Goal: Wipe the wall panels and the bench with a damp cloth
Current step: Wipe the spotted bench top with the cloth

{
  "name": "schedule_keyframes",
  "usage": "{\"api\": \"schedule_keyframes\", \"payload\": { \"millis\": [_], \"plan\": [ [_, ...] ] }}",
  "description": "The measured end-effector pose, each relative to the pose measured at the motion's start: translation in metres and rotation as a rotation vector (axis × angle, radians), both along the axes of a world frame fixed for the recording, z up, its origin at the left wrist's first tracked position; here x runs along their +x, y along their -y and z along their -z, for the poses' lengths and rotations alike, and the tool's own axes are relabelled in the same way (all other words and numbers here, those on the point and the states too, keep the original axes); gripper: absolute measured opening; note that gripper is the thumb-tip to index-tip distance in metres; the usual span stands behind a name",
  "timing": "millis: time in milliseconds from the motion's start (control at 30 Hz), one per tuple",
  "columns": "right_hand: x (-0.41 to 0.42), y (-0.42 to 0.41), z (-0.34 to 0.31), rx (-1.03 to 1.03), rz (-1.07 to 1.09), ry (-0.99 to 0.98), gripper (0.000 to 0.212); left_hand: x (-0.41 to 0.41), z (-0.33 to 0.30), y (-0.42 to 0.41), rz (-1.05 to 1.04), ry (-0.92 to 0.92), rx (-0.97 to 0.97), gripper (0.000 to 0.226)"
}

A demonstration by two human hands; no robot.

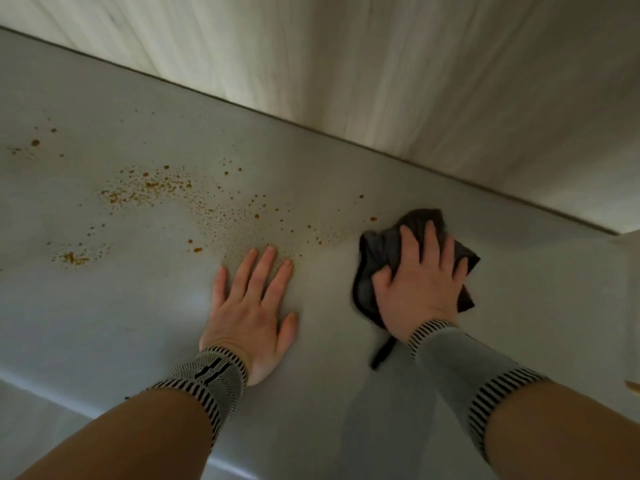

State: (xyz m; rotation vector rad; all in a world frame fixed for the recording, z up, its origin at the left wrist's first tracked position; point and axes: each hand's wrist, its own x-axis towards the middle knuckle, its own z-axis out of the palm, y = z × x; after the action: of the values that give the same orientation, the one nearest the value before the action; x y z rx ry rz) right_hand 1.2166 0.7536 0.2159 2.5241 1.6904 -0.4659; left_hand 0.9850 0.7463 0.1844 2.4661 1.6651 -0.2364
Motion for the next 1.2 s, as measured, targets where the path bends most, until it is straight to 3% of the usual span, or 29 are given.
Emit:
{"api": "schedule_keyframes", "payload": {
  "millis": [67,133,267,367,433,467,633,800,1000,1100,1200],
  "plan": [
    [-0.033,-0.017,-0.001,0.004,-0.021,-0.035,0.07,0.001,-0.002,-0.001,-0.004,-0.015,-0.002,0.071],
    [-0.046,-0.012,0.002,0.07,-0.22,-0.04,0.07,0.001,-0.005,-0.003,-0.01,-0.03,-0.028,0.071],
    [0.004,0.008,0.001,0.046,-0.513,-0.082,0.066,0.003,-0.02,-0.003,-0.028,0.008,-0.059,0.067],
    [0.048,-0.011,-0.004,0.085,-0.178,-0.003,0.064,0.018,-0.036,-0.026,-0.142,0.13,-0.019,0.061],
    [0.041,-0.036,-0.009,-0.004,0.111,-0.054,0.068,0.039,-0.043,-0.049,-0.209,0.123,-0.027,0.063],
    [0.03,-0.045,-0.011,-0.006,0.134,-0.058,0.07,0.051,-0.041,-0.058,-0.23,0.1,-0.054,0.065],
    [0.021,-0.025,-0.003,0.062,-0.327,-0.12,0.071,0.074,-0.018,-0.064,-0.3,0.033,-0.042,0.069],
    [0.03,-0.066,-0.007,0.086,-0.041,-0.147,0.079,0.071,-0.01,-0.064,-0.292,0.057,-0.013,0.074],
    [-0.007,-0.135,-0.004,0.08,-0.417,-0.159,0.073,0.07,-0.004,-0.063,-0.299,0.082,0.005,0.075],
    [0.036,-0.106,-0.002,0.178,-0.305,-0.111,0.075,0.07,-0.002,-0.062,-0.294,0.093,0.017,0.075],
    [0.041,-0.1,-0.003,0.109,-0.173,-0.06,0.068,0.069,0.002,-0.062,-0.294,0.081,0.034,0.073]
  ]
}}
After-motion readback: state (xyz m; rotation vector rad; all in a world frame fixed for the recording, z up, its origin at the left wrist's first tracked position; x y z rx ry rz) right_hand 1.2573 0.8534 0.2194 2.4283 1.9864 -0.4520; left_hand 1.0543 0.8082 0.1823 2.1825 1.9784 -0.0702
